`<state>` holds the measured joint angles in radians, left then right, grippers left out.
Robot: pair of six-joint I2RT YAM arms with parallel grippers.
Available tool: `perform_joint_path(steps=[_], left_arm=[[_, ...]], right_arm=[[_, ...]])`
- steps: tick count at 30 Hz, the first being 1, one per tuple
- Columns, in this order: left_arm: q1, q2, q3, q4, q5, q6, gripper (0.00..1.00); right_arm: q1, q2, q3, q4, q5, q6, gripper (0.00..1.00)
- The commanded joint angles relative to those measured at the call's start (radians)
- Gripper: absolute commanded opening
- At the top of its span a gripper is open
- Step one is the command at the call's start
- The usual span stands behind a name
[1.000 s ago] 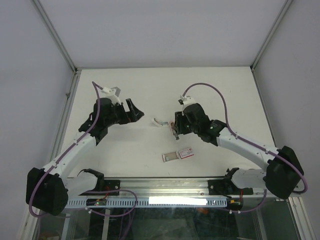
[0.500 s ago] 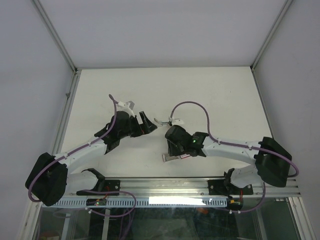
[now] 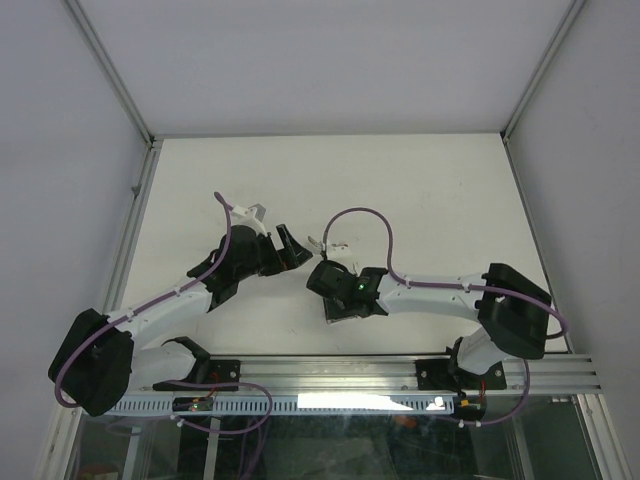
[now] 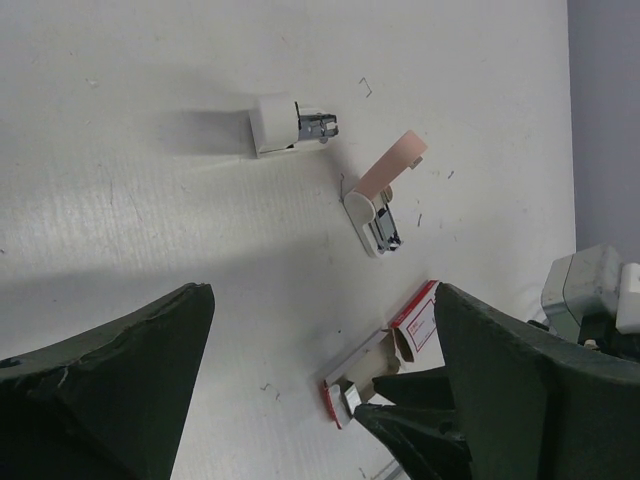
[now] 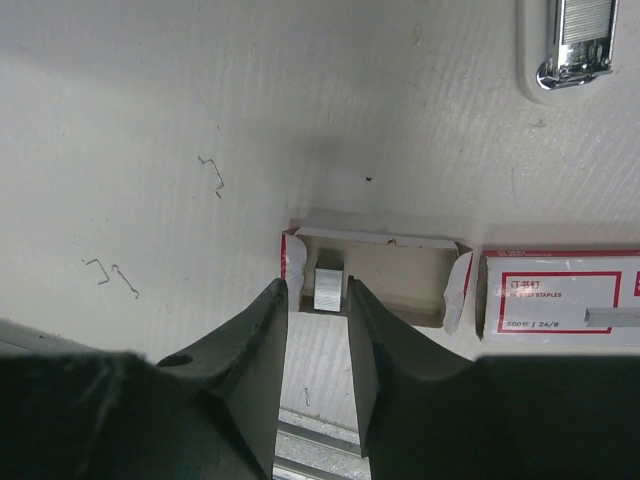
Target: Load the staples into the stapler
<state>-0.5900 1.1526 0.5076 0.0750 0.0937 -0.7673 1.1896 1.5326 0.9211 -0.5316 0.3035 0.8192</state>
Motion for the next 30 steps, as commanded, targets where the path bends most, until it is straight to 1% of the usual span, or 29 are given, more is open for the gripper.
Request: perform_joint_path(steps=[1, 9, 21, 30], left_arm=[[-0.004, -0.033, 0.002, 0.058, -0.018, 0.002, 0.96], [-0.005, -0.044, -0.001, 0.056, -0.023, 0.003, 0.97], [-0.005, -0.038, 0.001, 0.058, -0.024, 0.005, 0.97], [-0.005, -0.039, 0.000, 0.057, -0.027, 0.005, 0.97]], right_arm=[[0.019, 0.028, 0.049, -0.020, 0.056, 0.046, 0.32], [0.031, 0.083, 0.082, -0.052, 0.081, 0.047, 0.32], [0.039, 0.107, 0.094, -0.049, 0.078, 0.044, 0.30], [0.050, 0.149, 0.116, -0.084, 0.112, 0.051, 0.24]])
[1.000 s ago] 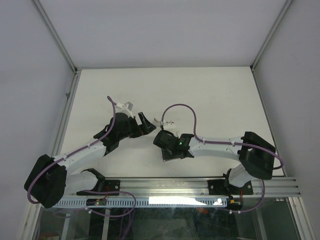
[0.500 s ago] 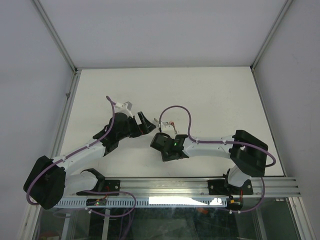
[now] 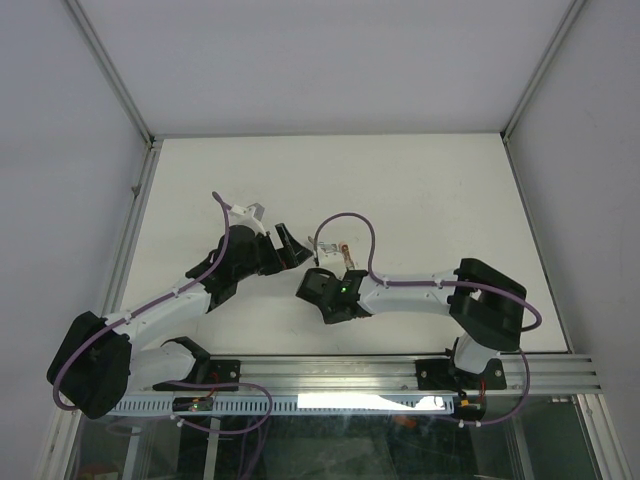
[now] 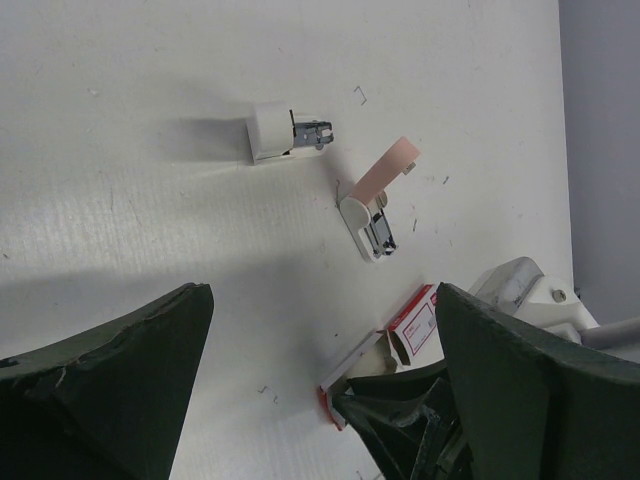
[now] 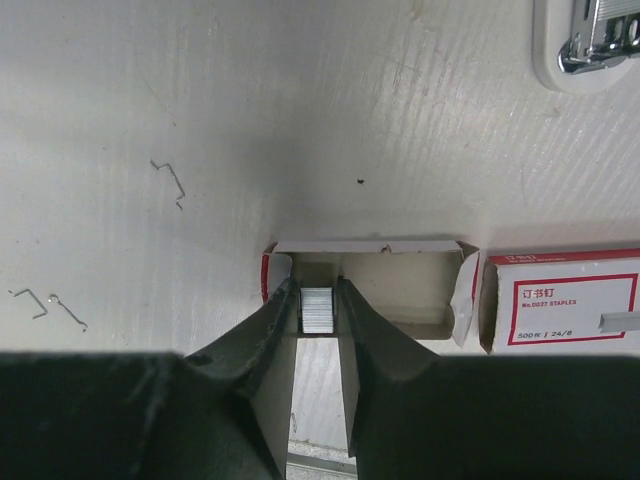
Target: Load the staples into the stapler
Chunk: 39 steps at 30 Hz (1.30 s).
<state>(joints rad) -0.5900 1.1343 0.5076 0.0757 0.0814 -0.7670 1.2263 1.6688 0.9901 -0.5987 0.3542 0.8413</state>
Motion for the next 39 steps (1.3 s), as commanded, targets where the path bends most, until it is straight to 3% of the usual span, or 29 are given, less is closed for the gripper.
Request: perform_joint_path(steps=[1, 8, 14, 21, 28, 32, 39], left_arm=[[-0.005, -0.021, -0.001, 0.057, -0.014, 0.004, 0.97], [-0.005, -0.027, -0.004, 0.059, -0.029, 0.003, 0.98], [-0.004, 0.006, 0.012, 0.109, -0.039, 0.003, 0.96], [0.016, 0.161, 0.095, 0.201, -0.048, 0.032, 0.81], [0.040, 0.337, 0.163, 0.292, -0.018, 0.067, 0.70], [0.046, 0.408, 0.207, 0.297, -0.022, 0.096, 0.65], [0.050, 0.476, 0.262, 0.280, -0.013, 0.132, 0.45]], right_arm=[[0.015, 0.016, 0.049, -0.020, 0.065, 0.028, 0.23], [0.020, 0.011, 0.056, -0.028, 0.082, 0.029, 0.17], [-0.001, -0.127, 0.054, -0.020, 0.110, -0.035, 0.16], [-0.195, -0.351, -0.046, 0.082, -0.006, -0.185, 0.17], [-0.403, -0.455, -0.150, 0.157, -0.141, -0.281, 0.17], [-0.469, -0.470, -0.177, 0.174, -0.193, -0.300, 0.17], [-0.531, -0.501, -0.205, 0.188, -0.227, -0.306, 0.17]])
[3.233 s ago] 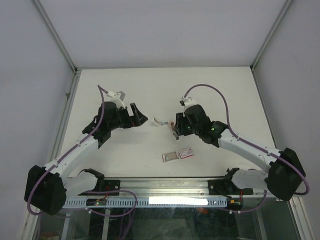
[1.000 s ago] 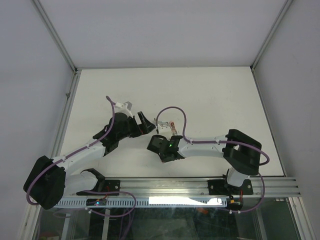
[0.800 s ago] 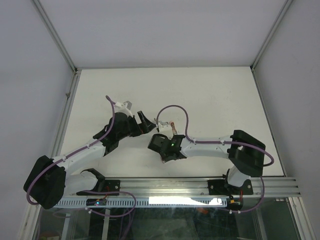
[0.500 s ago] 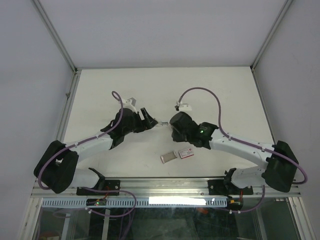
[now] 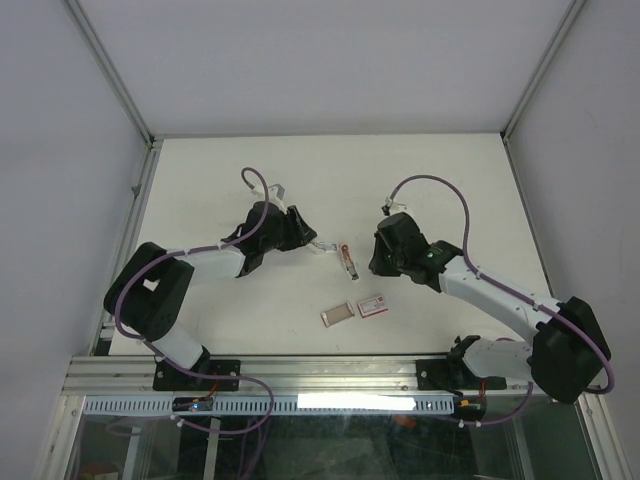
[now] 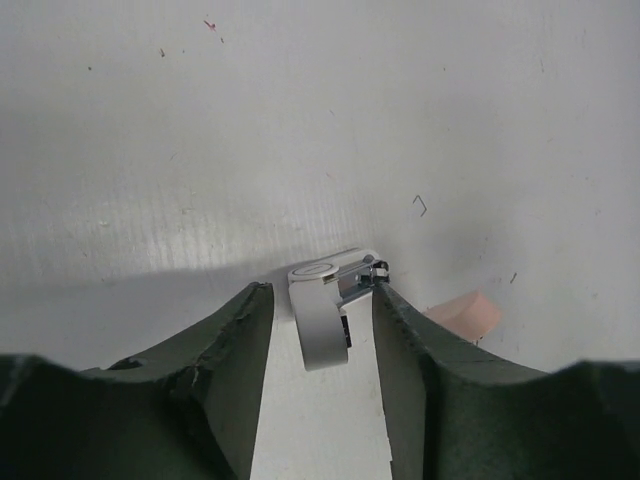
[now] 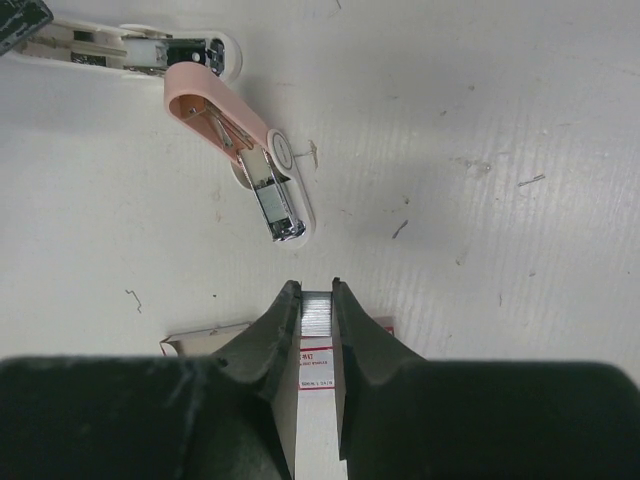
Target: Load the staples into the stapler
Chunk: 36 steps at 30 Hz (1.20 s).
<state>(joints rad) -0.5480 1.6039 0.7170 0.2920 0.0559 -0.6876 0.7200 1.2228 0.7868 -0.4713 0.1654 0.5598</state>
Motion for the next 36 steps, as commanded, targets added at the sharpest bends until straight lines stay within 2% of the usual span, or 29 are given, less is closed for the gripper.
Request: perform_joint_path(steps=[1, 5, 11, 14, 19, 25, 31, 36], left_arm=[[0.008, 0.007, 0.055, 0.060, 0.012, 0.061, 0.42], [0.008, 0.008, 0.059, 0.045, 0.008, 0.084, 0.36], [0.009, 0.024, 0.062, 0.024, 0.020, 0.095, 0.37], [0.008, 0.025, 0.062, 0.017, 0.035, 0.105, 0.35], [0.008, -0.015, 0.076, -0.063, 0.042, 0.164, 0.14], [0.008, -0.138, 0.101, -0.299, -0.011, 0.261, 0.00], [0.009, -0.298, 0.068, -0.444, 0.051, 0.297, 0.00], [0.008, -0.328, 0.106, -0.546, 0.137, 0.336, 0.00]], right_arm=[[-0.031, -0.060, -0.006, 0.060, -0.040, -0.025, 0.17], [-0.054, -0.078, -0.019, 0.058, -0.051, -0.029, 0.17], [-0.080, -0.098, -0.029, 0.052, -0.058, -0.035, 0.17], [-0.088, -0.103, -0.035, 0.054, -0.068, -0.035, 0.17], [-0.099, -0.102, -0.026, 0.063, -0.103, -0.040, 0.17], [-0.100, -0.130, -0.002, 0.064, -0.133, -0.061, 0.16], [-0.103, -0.129, -0.002, 0.087, -0.196, -0.098, 0.17], [-0.103, -0.127, -0.003, 0.112, -0.241, -0.122, 0.17]])
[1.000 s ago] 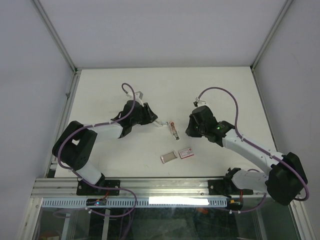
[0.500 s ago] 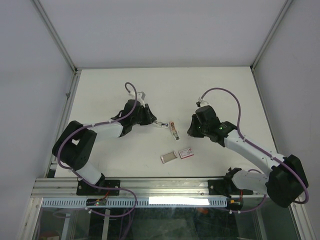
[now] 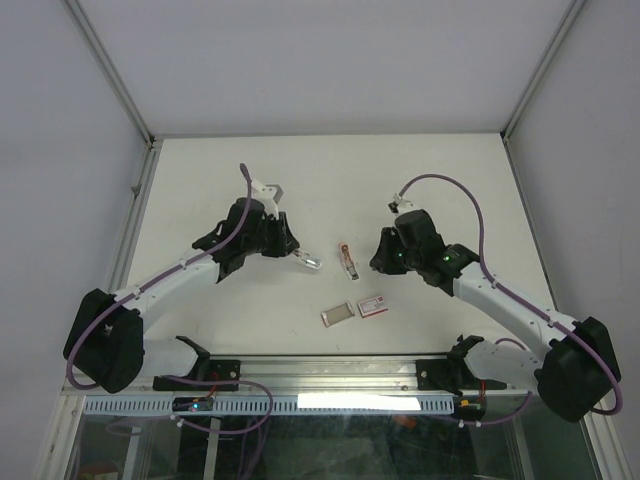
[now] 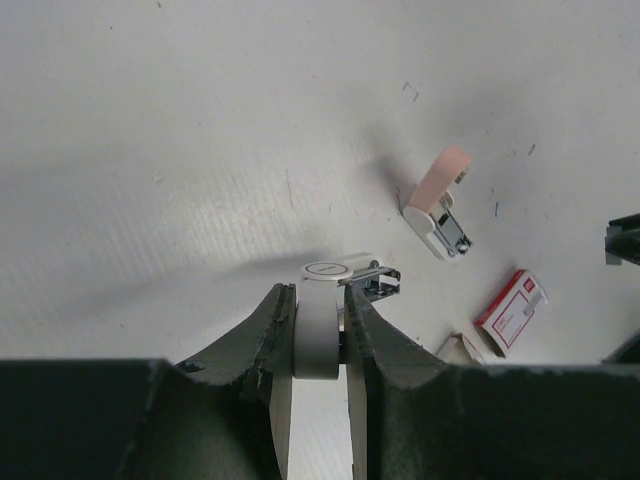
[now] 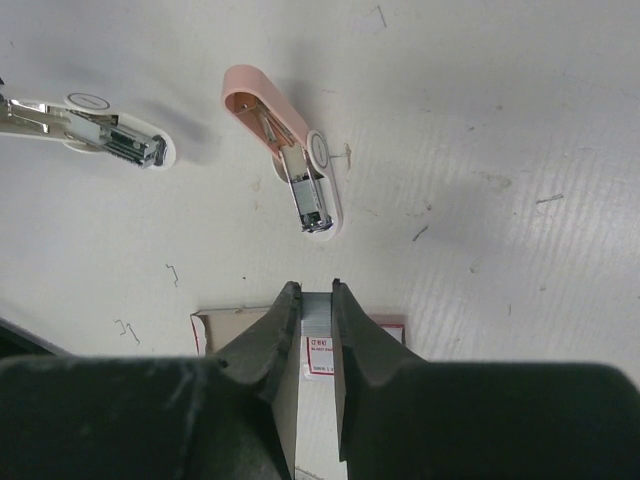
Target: Load the staples into the stapler
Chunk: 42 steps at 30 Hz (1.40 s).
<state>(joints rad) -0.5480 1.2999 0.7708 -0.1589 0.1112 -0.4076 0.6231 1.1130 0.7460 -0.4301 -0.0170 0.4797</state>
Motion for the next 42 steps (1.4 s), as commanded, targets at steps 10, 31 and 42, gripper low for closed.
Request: perform_joint_path(steps=[10, 31, 42], left_arm=[[0.008, 0.091, 0.188, -0.242, 0.247, 0.285, 0.00], [-0.059, 0.379, 0.373, -0.252, 0.333, 0.403, 0.20], [-0.055, 0.329, 0.378, -0.244, 0.235, 0.364, 0.74]], right_arm=[[-0.006, -0.026, -0.015, 0.136, -0.146, -0.035, 0.17], [0.004, -0.038, -0.111, 0.232, -0.226, -0.121, 0.17], [0.168, 0.074, -0.035, 0.267, -0.086, -0.189, 0.18]])
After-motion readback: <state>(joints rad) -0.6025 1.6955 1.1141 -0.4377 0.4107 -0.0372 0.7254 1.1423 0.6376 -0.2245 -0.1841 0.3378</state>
